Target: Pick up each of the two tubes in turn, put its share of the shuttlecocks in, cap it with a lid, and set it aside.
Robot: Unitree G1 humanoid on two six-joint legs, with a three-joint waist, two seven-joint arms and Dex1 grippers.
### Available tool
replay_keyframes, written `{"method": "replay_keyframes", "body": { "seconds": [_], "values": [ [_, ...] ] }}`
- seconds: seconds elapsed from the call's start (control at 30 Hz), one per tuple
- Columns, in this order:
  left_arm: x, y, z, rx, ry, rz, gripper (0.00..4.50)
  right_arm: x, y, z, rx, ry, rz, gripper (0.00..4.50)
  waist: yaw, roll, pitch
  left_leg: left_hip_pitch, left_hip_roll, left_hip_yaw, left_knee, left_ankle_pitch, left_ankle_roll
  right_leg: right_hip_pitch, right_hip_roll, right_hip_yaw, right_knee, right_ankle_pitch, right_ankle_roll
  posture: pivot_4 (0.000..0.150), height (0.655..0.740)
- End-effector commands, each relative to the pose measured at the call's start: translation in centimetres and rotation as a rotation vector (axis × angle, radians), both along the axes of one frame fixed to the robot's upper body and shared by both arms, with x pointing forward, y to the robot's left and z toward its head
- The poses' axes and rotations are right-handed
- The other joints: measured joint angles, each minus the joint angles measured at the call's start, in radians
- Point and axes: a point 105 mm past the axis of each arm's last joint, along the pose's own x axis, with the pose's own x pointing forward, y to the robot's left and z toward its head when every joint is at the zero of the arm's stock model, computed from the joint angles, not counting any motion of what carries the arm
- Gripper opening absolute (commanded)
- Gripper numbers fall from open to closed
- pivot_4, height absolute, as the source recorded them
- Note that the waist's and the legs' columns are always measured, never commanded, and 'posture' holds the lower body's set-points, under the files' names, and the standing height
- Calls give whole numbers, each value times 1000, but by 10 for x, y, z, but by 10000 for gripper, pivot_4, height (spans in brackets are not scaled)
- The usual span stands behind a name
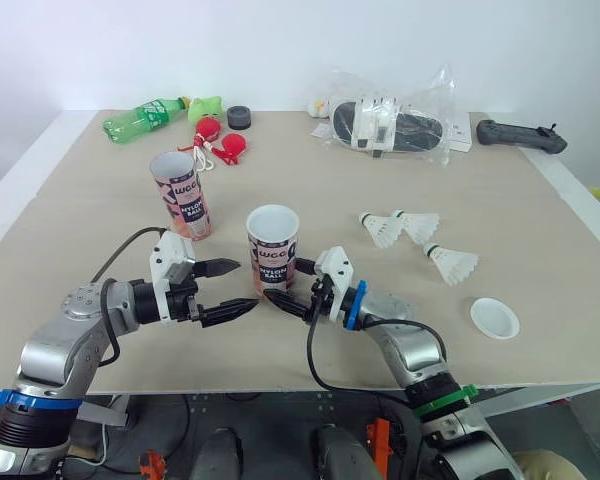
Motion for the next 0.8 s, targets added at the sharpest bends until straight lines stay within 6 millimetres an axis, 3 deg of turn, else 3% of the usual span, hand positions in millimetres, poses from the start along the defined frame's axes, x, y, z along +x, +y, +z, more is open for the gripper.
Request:
{"method": "replay_keyframes", "body": {
  "seconds": [0.03, 0.17, 0.33, 0.53, 0.6, 0.7, 0.8],
  "values": [
    [-1, 4, 7, 8, -42, 4, 45000, 4, 4, 8, 5, -47, 4, 41661, 0, 0, 0, 0, 0, 0, 0, 0, 0, 0, 0, 0, 0, 0, 0, 1500, 7400],
    [0, 4, 3, 17, -41, 8, 45000, 3, 3, 8, 13, -51, 6, 30319, 0, 0, 0, 0, 0, 0, 0, 0, 0, 0, 0, 0, 0, 0, 0, 1500, 7400],
    [5, 3, 1, 24, -48, 18, 45000, 0, -3, 16, 45, -61, -14, 30319, 0, 0, 0, 0, 0, 0, 0, 0, 0, 0, 0, 0, 0, 0, 0, 1500, 7400],
    [23, -20, 29, -44, -132, 8, 45000, -9, -33, 62, 125, -142, -121, 30319, 5, -1, 1, -2, -1, -1, 1, 0, 0, -1, -1, 0, 0, 1, 2, 1500, 7400],
    [28, -36, 44, -79, -162, -25, 45000, -12, -59, 79, 162, -164, -223, 30319, 8, -1, 1, -3, -1, -1, 1, 0, 0, -1, -1, 0, 0, 3, 5, 1500, 7400],
    [31, -49, 54, -100, -184, -50, 45000, -15, -83, 92, 198, -167, -322, 30319, 12, -1, 1, -3, -1, -1, 1, 0, 0, -1, -1, 0, 0, 3, 6, 1500, 7400],
    [30, -87, 62, -134, -191, -152, 45000, -19, -153, 113, 236, -216, -597, 30319, 16, -1, 1, -3, -2, -1, 1, 0, 0, -1, -1, 0, 0, 2, 6, 1500, 7400]
  ]
}}
